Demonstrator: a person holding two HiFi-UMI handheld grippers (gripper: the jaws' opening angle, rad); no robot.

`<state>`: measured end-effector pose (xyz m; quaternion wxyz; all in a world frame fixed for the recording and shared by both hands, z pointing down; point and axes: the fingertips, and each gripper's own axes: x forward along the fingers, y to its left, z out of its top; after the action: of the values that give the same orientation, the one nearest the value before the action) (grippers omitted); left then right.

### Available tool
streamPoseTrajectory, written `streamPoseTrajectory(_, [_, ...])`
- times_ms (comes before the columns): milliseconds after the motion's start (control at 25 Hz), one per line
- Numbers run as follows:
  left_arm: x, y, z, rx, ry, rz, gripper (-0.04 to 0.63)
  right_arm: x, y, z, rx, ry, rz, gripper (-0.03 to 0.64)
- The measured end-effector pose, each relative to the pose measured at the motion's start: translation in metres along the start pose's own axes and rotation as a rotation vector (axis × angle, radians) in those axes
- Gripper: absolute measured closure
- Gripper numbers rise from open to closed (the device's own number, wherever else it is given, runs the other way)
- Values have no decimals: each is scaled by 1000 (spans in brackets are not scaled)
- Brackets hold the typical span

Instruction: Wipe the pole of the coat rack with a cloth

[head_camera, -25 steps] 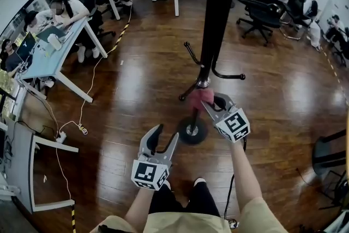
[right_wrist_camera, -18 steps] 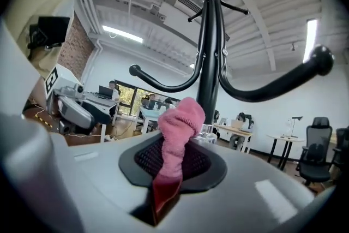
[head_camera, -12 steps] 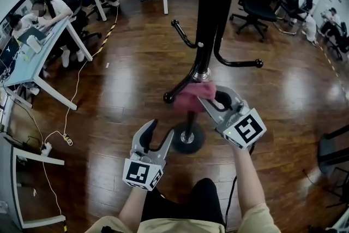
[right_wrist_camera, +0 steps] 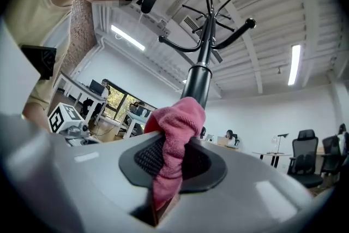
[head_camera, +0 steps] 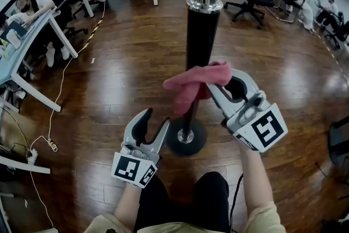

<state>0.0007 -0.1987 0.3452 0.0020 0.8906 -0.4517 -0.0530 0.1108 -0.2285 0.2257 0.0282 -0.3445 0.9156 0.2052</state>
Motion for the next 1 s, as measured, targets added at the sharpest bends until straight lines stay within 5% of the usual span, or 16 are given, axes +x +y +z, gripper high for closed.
streamPoseTrajectory(320, [3, 4, -67, 30, -54, -26, 387, -10, 17, -36, -124, 13, -30, 566])
streamPoseTrajectory(1000, [-13, 19, -148, 8, 43, 1, 388, -38, 84, -201, 32, 157, -14, 568])
